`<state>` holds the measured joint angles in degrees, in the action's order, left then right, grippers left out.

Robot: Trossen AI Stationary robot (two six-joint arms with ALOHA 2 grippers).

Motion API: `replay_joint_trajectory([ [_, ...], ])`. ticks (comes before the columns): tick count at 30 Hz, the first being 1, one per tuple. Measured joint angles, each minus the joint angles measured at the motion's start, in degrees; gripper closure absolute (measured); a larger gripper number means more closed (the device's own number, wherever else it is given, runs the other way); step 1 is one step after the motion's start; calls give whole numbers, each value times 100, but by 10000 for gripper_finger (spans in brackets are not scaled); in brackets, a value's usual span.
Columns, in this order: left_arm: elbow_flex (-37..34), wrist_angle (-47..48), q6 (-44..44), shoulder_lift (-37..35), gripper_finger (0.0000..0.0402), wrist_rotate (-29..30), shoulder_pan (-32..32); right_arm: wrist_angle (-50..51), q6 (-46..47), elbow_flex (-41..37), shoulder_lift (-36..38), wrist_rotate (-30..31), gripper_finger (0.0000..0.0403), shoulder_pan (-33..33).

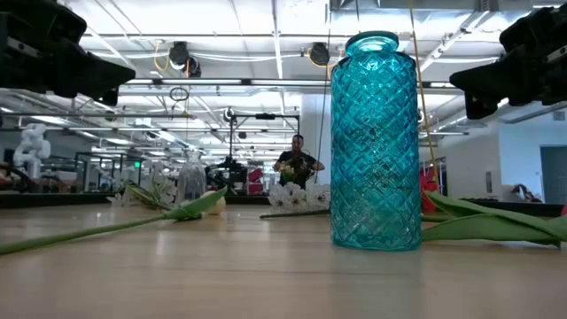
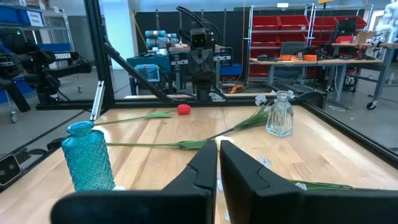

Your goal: Sort flowers into vase by color

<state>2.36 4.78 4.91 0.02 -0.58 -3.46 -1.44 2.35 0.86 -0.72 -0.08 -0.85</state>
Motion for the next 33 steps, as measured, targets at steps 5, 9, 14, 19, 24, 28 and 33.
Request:
replay_joint_trajectory([
  [5, -1, 0, 0, 1, 395, 0, 1, -1, 0, -1, 1, 1, 390, 1],
  [9, 1, 0, 0, 1, 395, 0, -1, -55, -4, -2, -1, 8, 390, -1],
  [14, 2, 0, 0, -1, 395, 0, -1, -568, -73, -2, -56, 1066, 392, 2],
  [19, -1, -10, 0, -1, 395, 2, 0, -1827, 123, 3, -499, 1952, 401, 123],
  [24, -1, -22, 0, -1, 395, 2, 2, -1908, 260, 792, -1449, 1960, 402, 372],
  [28, -1, -25, 0, 0, 395, 2, 1, -1036, 49, 2132, -2471, 2004, 402, 423],
  [33, -1, -28, 0, -1, 395, 2, 1, 1347, 501, 4317, -3778, 2967, 403, 425],
])
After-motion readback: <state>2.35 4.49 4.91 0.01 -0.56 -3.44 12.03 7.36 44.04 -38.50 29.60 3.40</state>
